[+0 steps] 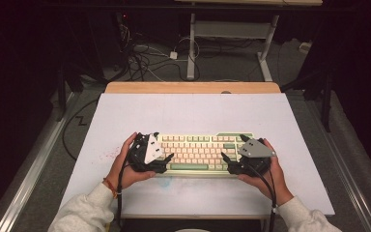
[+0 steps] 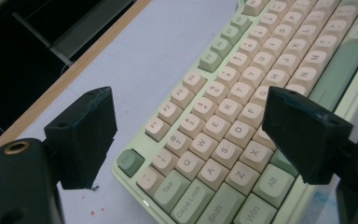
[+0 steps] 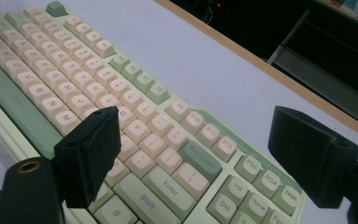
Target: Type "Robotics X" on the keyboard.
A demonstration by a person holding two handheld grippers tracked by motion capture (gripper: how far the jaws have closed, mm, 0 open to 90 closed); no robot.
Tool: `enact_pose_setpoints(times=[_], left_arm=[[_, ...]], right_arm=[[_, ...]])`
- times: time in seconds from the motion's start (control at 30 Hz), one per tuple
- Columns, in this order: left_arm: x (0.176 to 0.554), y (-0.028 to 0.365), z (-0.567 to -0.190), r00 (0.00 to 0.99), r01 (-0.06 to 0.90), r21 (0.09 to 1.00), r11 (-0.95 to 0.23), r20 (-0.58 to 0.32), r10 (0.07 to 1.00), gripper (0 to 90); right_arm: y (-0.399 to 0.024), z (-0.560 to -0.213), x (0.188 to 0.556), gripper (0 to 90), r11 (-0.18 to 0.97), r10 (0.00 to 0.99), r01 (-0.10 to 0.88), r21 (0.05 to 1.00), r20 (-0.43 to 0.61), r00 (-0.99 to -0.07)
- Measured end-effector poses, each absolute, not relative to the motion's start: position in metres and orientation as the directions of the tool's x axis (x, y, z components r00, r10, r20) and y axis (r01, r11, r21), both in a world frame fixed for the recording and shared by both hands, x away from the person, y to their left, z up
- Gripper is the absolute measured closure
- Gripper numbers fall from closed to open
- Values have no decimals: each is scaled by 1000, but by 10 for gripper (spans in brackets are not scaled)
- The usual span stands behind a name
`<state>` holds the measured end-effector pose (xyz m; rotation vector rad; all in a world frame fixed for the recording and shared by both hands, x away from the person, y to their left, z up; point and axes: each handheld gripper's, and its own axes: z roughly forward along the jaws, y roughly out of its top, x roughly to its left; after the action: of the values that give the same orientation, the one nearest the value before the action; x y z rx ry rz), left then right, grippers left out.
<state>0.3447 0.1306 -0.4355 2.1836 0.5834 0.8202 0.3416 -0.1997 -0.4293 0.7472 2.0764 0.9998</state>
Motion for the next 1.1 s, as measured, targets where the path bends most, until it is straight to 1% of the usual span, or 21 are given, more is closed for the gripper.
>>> enact_pose_setpoints(times=[0.67, 1.1], left_arm=[[332, 139, -437, 680, 142, 740, -657, 409, 608, 168], [325, 149, -439, 669, 147, 728, -670, 425, 609, 167]], right_arm=[[-205, -429, 332, 174, 557, 726, 176, 812, -373, -578], [-212, -428, 328, 172, 551, 732, 178, 815, -370, -573]])
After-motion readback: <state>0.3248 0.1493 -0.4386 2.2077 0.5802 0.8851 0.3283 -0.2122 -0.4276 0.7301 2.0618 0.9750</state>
